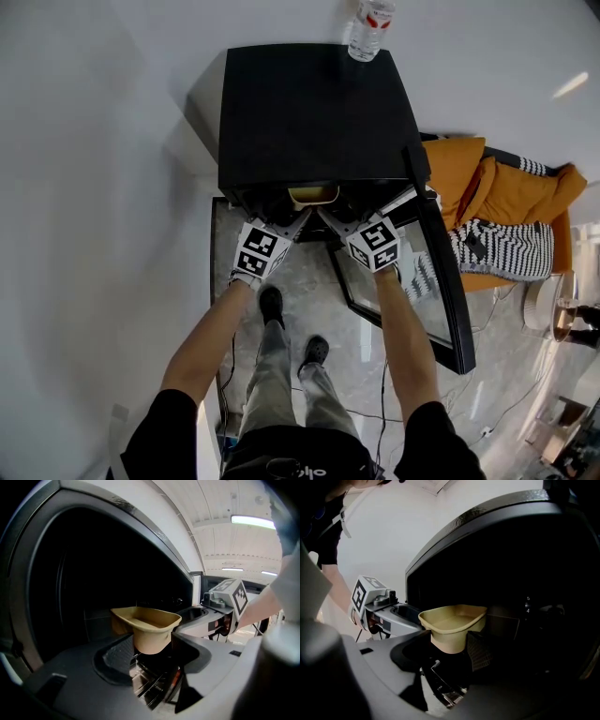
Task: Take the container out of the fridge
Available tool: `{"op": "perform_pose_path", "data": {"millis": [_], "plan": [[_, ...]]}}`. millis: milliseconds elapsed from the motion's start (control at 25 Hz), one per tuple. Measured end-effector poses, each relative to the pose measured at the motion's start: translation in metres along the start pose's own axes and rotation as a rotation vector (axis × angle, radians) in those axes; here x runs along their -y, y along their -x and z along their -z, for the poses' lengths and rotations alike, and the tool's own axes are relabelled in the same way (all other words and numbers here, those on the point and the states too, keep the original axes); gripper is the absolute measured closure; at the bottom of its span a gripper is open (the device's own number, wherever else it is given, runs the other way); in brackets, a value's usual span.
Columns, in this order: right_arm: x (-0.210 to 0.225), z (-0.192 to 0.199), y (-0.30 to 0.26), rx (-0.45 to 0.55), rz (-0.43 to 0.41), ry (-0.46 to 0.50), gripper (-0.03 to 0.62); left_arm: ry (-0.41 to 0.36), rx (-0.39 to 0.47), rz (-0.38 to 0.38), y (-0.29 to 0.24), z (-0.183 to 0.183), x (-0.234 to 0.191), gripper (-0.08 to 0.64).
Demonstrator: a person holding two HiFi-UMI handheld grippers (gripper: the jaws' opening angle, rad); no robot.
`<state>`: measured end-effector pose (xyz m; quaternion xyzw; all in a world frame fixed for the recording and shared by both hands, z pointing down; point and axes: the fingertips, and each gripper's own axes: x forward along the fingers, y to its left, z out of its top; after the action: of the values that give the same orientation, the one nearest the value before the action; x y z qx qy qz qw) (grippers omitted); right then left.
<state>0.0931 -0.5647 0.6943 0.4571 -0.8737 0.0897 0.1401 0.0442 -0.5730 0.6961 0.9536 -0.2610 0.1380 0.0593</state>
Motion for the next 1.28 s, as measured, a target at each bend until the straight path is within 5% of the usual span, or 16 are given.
{"op": "perform_pose_path", "data": {"millis": [480,1280], "plan": [[-0.011,0.006,0.02,0.004,0.047,-0.022,0.347,-0.027,-0.002,-0.012,0.005,0.005,0.019,0.316],[-0.093,-0.009,0.122,0.056,0.036,-0.012,0.35,-0.071,0.037,-0.063,0.09,-0.02,0.12,0.316]]}}
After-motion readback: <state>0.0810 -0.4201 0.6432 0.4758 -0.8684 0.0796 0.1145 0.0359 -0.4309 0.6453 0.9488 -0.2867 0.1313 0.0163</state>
